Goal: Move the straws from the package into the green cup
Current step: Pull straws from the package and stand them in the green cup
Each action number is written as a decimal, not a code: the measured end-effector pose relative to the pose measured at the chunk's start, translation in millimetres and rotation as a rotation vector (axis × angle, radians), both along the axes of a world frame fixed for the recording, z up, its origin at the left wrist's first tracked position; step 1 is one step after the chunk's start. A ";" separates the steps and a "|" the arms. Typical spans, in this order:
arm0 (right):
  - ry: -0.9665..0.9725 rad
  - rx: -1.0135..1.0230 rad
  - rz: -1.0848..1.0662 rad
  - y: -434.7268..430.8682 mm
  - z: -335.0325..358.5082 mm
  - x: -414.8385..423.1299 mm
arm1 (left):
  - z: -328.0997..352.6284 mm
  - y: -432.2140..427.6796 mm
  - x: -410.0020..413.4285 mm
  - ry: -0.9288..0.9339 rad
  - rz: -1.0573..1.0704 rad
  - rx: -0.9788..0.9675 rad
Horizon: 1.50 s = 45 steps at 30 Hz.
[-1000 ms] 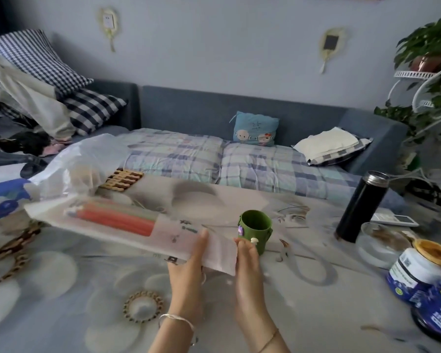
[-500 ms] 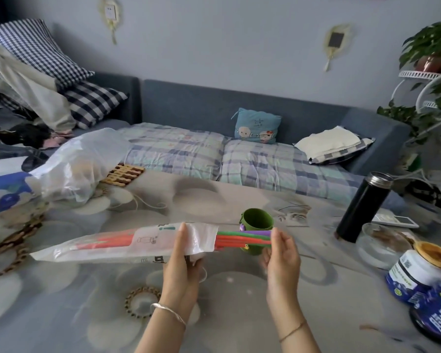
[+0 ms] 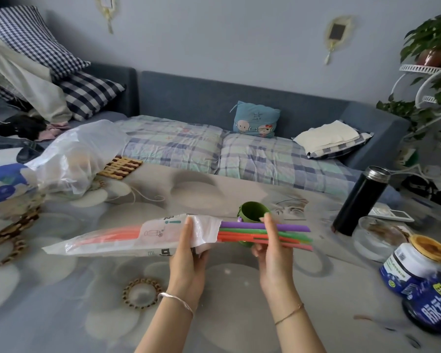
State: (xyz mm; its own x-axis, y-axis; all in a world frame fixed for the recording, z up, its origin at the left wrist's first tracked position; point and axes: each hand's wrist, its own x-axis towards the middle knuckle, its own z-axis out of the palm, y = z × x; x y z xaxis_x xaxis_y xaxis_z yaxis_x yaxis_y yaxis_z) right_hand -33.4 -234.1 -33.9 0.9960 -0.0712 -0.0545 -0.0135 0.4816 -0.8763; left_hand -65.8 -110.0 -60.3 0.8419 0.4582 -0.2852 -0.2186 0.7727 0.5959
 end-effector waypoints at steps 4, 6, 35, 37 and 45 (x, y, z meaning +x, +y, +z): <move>0.030 -0.128 0.167 19.1 -1.5 0.3 | 0.5 -9.0 3.4 -0.006 -0.010 0.017; -0.004 -0.163 0.168 20.7 2.8 3.4 | 2.2 -11.8 4.9 -0.018 -0.013 0.015; -0.178 -0.237 -0.102 -48.6 106.6 39.5 | 33.9 26.9 18.0 -0.023 0.055 -0.098; -0.240 -0.262 -0.129 -55.3 113.3 43.9 | 31.6 30.4 17.7 -0.010 0.059 -0.075; -0.380 -0.613 -0.246 -67.2 116.5 75.5 | 23.4 24.8 21.9 0.008 0.027 0.018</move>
